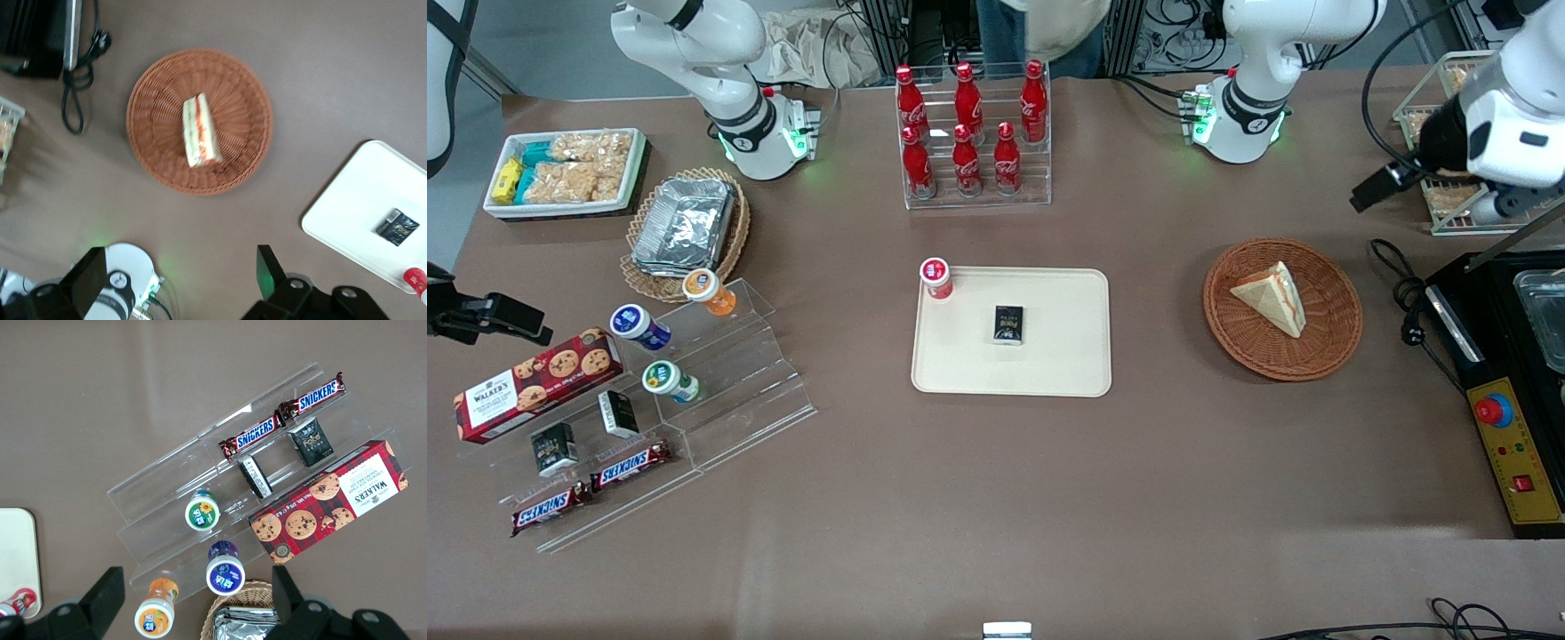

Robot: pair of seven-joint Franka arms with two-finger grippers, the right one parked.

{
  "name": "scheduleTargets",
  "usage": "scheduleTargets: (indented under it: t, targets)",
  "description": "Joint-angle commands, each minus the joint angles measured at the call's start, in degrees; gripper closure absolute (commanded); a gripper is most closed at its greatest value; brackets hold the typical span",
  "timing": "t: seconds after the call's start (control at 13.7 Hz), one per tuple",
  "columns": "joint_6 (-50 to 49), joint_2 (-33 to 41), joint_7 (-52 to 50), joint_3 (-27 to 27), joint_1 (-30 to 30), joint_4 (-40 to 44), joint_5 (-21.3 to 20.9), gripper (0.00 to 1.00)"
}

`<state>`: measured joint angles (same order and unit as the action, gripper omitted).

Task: Place sandwich from basket to tray
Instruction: 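Lower the open left gripper over the wrapped sandwich in the basket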

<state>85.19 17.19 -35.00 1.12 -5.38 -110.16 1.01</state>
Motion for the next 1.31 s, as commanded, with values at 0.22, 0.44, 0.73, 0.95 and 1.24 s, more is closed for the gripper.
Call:
scheduleTargets:
  t: [0.22, 0.44, 0.73, 0.95, 1.24]
  targets:
    - [4.0, 11.6, -6.6, 0.0, 1.6, -15.0, 0.3, 0.00]
    - [8.0, 9.8, -7.0, -0.6, 1.5, -17.8, 0.3, 0.00]
    - [19.6, 5.8, -10.2, -1.3, 1.6, -24.7, 0.1, 0.00]
    - [29.7, 0.5, -13.2, -1.6, 1.5, -29.3, -0.2, 0.00]
    - [39.6, -5.3, -13.2, -1.8, 1.6, -34.0, -1.4, 0.00]
